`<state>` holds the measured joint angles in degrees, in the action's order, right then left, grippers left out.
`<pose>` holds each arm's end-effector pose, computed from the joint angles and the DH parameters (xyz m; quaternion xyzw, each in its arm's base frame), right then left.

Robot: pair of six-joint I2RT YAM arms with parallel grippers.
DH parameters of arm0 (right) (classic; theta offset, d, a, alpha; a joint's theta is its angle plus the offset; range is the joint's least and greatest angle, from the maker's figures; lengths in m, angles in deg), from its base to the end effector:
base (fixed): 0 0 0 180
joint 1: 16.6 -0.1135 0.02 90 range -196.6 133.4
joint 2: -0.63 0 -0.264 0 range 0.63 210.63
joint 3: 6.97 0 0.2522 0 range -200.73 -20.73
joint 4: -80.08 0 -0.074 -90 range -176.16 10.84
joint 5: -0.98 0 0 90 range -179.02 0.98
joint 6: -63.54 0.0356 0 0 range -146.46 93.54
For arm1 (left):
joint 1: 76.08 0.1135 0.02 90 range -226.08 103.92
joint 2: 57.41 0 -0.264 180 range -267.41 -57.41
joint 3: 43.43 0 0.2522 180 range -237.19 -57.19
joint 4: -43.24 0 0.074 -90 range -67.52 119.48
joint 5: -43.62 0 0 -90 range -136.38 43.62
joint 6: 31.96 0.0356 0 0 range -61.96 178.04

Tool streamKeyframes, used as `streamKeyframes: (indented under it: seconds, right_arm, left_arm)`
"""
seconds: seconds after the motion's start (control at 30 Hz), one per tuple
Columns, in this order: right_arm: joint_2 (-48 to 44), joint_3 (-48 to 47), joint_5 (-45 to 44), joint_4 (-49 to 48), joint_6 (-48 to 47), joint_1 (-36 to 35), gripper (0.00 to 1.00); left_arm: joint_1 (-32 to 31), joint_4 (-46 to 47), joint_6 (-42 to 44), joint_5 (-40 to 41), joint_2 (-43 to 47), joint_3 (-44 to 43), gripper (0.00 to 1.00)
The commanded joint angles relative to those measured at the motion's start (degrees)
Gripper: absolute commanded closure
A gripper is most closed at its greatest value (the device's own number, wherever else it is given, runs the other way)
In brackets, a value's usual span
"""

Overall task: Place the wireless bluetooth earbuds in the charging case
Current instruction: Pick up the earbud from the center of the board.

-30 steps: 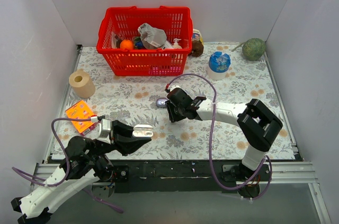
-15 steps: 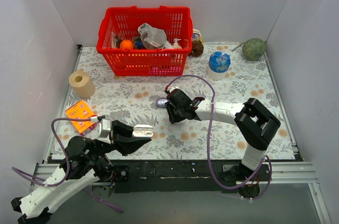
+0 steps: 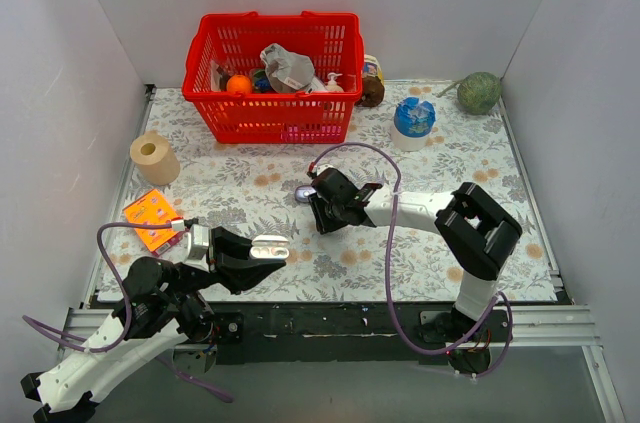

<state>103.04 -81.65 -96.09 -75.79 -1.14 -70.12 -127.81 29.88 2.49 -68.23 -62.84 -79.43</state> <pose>0.2220 0.2929 0.1680 -0.2103 0.9198 0.1621 0.2889 0.0370 -0.0683 0.2984 0.1331 0.5874 -0.7031 0.3780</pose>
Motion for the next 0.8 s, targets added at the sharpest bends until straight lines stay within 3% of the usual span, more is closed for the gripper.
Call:
streamKeyframes:
  seconds: [0.0,0.2,0.3,0.4,0.77]
  right_arm:
    - [1.0,-1.5,0.3,0.4,-0.4,0.3,0.58]
    - [0.7,-1.7,1.0,-0.1,-0.4,0.3,0.66]
    - [-0.2,-1.4,0.9,-0.6,-0.1,0.4,0.55]
    - [-2.3,-0.2,0.7,-1.5,0.7,0.4,0.50]
    - [-7.0,1.4,0.4,-1.5,2.3,3.7,0.49]
  left_arm:
    - [-0.1,-0.1,-0.3,0.4,0.2,-0.1,1.00]
    - [-0.1,0.0,-0.3,0.4,-0.2,0.0,1.00]
    - [-0.1,0.2,-0.3,0.2,-0.1,0.2,1.00]
    - [-0.1,0.2,-0.3,0.0,0.0,0.2,1.00]
    - [-0.1,0.7,-0.8,-0.3,-0.3,0.2,1.00]
